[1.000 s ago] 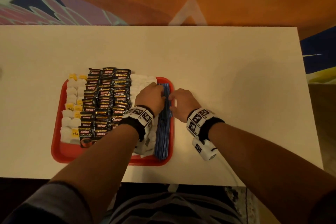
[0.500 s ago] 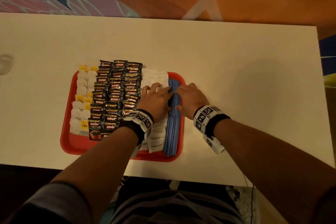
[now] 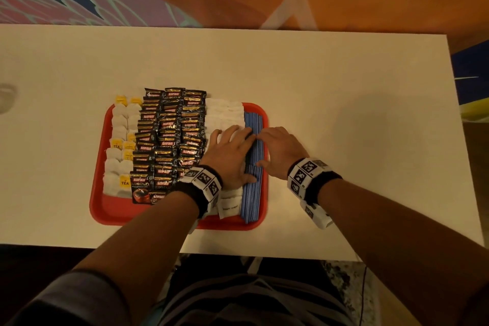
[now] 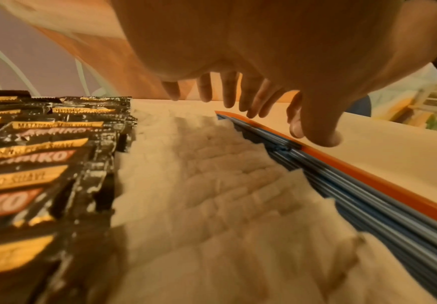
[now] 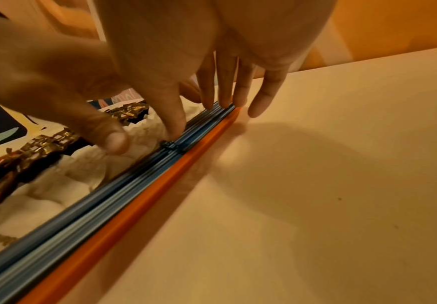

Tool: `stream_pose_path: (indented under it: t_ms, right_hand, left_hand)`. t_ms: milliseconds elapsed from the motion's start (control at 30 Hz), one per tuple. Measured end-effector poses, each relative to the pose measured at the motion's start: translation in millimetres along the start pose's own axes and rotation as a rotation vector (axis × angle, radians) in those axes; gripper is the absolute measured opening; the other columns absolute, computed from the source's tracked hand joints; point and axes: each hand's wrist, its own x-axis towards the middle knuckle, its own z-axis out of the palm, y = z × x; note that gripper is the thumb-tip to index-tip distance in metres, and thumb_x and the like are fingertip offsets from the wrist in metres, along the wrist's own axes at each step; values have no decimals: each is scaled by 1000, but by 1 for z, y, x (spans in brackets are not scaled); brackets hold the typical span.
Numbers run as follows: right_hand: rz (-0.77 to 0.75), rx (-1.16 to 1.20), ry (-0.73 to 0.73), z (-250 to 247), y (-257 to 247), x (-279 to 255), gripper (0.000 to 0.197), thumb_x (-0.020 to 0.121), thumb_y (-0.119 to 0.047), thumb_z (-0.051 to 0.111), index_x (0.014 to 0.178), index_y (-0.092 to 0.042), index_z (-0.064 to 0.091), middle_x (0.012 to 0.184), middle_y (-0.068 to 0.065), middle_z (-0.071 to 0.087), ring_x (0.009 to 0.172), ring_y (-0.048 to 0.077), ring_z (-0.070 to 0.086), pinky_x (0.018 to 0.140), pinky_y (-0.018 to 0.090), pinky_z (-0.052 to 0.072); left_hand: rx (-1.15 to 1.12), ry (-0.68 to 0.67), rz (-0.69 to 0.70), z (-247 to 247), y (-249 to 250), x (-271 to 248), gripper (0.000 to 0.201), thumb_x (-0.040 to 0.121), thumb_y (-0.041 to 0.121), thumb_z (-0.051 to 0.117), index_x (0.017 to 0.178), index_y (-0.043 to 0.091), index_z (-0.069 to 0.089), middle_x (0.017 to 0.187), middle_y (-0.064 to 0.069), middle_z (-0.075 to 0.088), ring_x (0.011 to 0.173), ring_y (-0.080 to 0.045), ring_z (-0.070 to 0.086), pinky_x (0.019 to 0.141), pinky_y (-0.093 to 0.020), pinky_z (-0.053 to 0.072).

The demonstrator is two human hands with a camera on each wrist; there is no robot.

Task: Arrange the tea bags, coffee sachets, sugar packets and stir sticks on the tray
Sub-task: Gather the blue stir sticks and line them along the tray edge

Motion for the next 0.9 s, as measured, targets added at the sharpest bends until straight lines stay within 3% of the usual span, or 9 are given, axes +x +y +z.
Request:
stream_pose_path:
  t_ms: [167, 400, 700, 800, 900]
  right_hand:
    - [36, -22, -74, 2, -3, -17, 92, 72, -45, 80, 146, -19, 32, 153, 0, 29, 141, 20, 25, 116, 41, 26]
    - [103, -25, -105, 5, -14, -38, 102, 72, -46, 81, 150, -18, 22, 155, 2, 24, 143, 21, 22, 117, 41, 23]
    - [82, -99, -117, 28, -27, -55, 104, 71, -45, 82, 150, -18, 20, 156, 3, 21, 145, 21, 20, 116, 40, 26]
    - [92, -64, -107, 28, -29, -57, 98, 75, -41, 79, 150, -17, 21, 157, 3, 21, 144, 22, 21, 116, 41, 26]
    - [171, 70, -64, 18, -29, -56, 80, 84, -33, 72, 149, -16, 27, 153, 5, 30, 139, 23, 30, 115, 37, 29]
  left_hand:
    - [119, -69, 26, 20, 8, -7, 136, 64, 79, 68, 157, 19, -10, 165, -8, -6, 152, -32, -8, 119, -60, -7]
    - [36, 12, -3, 30, 10, -25, 118, 73, 74, 65, 157, 22, 0, 165, -6, 2, 152, -30, -2, 121, -57, -3]
    - [39, -11, 36, 42, 18, -39, 120, 73, 72, 66, 157, 19, 0, 166, -6, 2, 152, -31, -4, 121, -58, -5]
    - [-85, 21, 11, 30, 13, -44, 111, 75, 68, 67, 157, 21, 7, 165, -4, 5, 152, -28, 0, 122, -56, -1]
    - [-257, 114, -102, 16, -10, -54, 82, 88, 55, 61, 154, 23, 26, 161, -3, 19, 149, -28, 16, 122, -51, 13]
